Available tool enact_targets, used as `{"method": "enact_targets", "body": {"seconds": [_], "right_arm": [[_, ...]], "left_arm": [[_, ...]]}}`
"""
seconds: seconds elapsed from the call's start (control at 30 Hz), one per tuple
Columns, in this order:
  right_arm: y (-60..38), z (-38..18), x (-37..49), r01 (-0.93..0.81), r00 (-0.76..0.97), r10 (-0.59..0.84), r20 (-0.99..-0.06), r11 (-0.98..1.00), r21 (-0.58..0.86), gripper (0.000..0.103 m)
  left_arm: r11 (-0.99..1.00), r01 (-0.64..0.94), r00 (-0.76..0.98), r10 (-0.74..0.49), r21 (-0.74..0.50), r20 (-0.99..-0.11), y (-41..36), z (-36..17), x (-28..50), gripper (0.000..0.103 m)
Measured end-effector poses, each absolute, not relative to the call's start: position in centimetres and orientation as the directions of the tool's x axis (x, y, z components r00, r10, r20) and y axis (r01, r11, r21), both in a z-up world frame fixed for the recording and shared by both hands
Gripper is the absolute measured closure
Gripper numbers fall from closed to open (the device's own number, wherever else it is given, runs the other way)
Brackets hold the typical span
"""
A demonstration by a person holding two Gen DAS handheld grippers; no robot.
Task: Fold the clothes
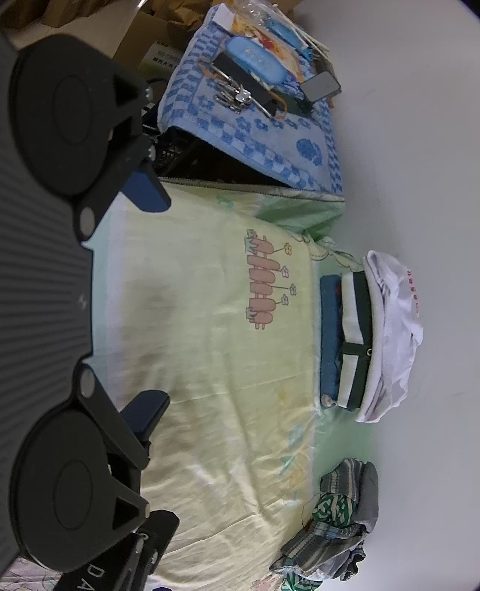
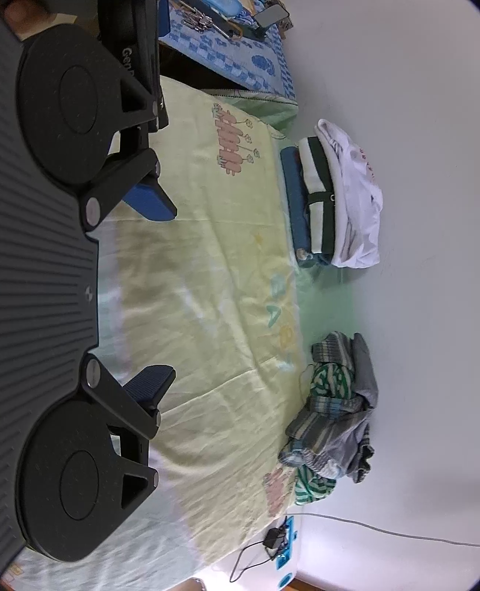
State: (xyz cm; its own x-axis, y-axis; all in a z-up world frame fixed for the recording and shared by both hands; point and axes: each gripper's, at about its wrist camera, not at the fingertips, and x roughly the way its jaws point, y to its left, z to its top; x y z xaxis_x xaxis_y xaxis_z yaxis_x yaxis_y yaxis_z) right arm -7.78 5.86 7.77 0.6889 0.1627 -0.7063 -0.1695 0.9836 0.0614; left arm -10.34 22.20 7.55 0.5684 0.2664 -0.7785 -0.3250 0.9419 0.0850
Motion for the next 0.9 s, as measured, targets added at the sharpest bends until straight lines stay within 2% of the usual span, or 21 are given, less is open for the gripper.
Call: {"method": "enact_targets", "body": {"seconds": [0.9], "right_arm": [[8.6, 7.5, -7.5, -0.202, 0.694, 0.185, -0.695, 0.978, 0.058, 0.016]], "left_arm": [[0.927, -0.362, 0.53, 0.29, 0.097, -0.797, 24.4, 6.5, -9.9, 0.001]]}}
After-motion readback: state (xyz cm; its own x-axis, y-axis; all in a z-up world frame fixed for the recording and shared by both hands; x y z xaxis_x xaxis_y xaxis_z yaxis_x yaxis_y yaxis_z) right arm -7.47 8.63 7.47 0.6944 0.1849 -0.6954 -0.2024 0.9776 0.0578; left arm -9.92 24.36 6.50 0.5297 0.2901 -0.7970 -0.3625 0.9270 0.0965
